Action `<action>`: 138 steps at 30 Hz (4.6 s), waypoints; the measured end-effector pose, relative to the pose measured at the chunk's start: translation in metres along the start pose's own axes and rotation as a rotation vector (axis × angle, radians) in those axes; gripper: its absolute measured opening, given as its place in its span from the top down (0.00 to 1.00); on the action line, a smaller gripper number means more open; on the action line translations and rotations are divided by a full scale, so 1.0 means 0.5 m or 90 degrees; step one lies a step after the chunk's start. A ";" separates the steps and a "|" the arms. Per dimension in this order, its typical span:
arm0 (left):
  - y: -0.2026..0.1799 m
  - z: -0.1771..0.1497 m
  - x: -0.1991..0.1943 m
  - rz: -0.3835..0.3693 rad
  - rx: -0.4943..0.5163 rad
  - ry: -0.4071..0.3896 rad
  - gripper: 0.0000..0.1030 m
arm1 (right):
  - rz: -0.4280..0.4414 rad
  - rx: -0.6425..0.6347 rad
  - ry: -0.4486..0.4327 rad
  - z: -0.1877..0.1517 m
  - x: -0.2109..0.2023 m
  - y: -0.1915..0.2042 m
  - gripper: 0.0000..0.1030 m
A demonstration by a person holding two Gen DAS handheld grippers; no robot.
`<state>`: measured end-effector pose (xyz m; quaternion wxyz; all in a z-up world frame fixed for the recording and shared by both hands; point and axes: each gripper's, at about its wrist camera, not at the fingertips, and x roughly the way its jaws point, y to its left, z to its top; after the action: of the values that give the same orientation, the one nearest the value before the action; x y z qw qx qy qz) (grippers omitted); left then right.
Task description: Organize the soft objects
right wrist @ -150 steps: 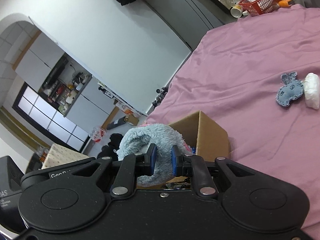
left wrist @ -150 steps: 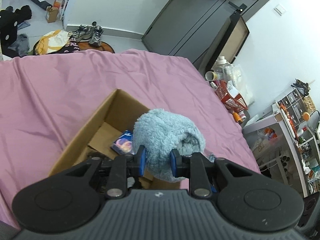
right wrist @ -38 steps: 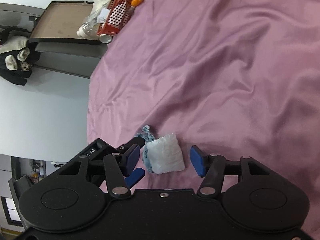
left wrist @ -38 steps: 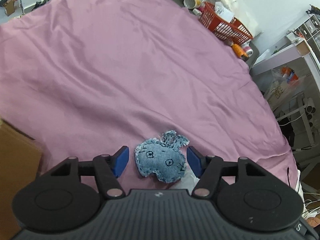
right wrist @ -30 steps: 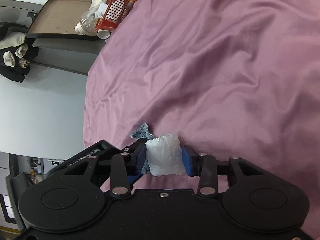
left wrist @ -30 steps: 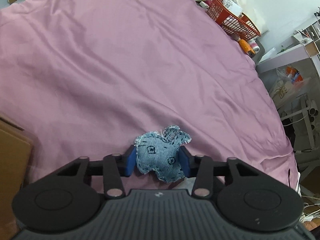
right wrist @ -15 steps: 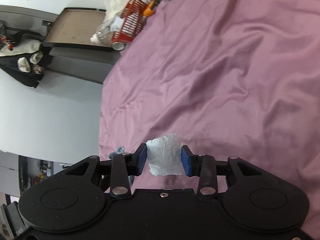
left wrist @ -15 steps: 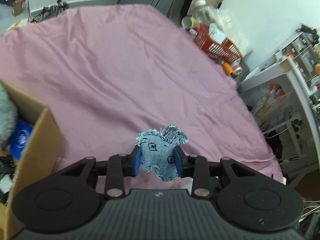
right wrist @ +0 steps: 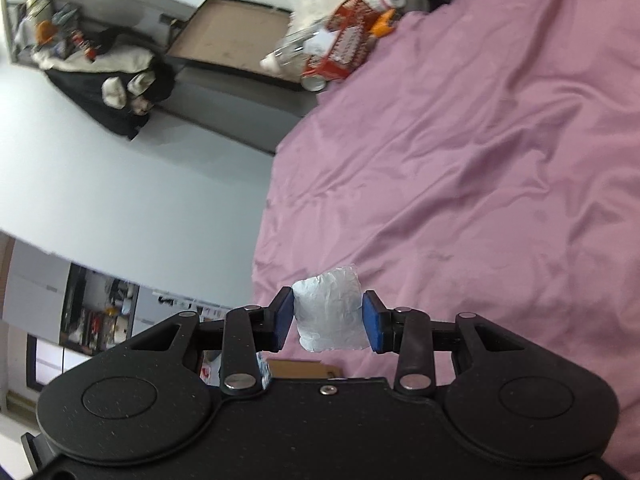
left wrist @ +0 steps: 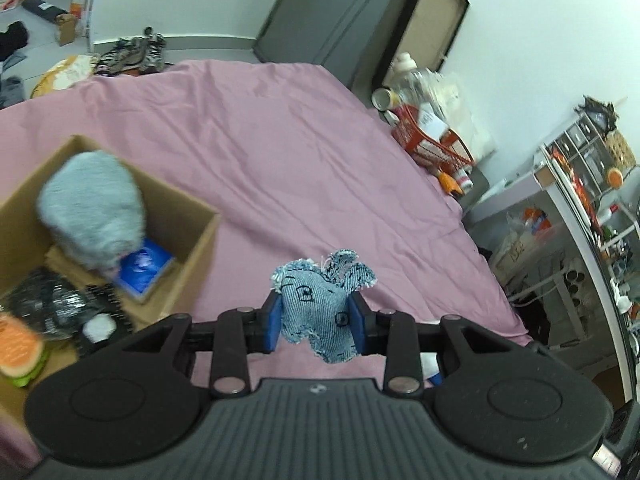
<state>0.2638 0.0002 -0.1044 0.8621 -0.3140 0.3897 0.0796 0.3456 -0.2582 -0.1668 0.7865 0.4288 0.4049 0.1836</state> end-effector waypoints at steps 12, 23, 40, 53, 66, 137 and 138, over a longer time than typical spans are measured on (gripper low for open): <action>0.142 0.017 -0.111 0.065 -0.041 -0.040 0.68 | 0.038 -0.076 0.063 -0.058 0.012 0.083 0.64; 0.223 0.031 -0.131 0.096 -0.066 -0.029 0.66 | 0.060 -0.153 0.132 -0.135 0.043 0.155 0.64; 0.273 0.021 -0.139 0.111 -0.077 0.035 0.51 | 0.062 -0.222 0.182 -0.211 0.071 0.216 0.64; 0.273 0.041 -0.191 0.119 -0.057 0.009 0.39 | 0.063 -0.245 0.123 -0.219 0.063 0.231 0.44; 0.242 0.039 -0.215 0.113 -0.032 0.006 0.20 | -0.015 -0.249 0.093 -0.179 -0.059 0.223 0.41; 0.115 -0.086 -0.593 0.073 0.299 -0.112 0.00 | -0.171 -0.477 -0.047 -0.349 -0.430 0.373 0.00; 0.116 -0.089 -0.596 0.073 0.301 -0.114 0.00 | -0.171 -0.479 -0.048 -0.351 -0.431 0.373 0.00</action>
<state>0.0105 0.0513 0.0607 0.9366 -0.0731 0.3370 0.0622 0.0867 -0.1976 0.0366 0.9197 0.0605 0.3329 0.1990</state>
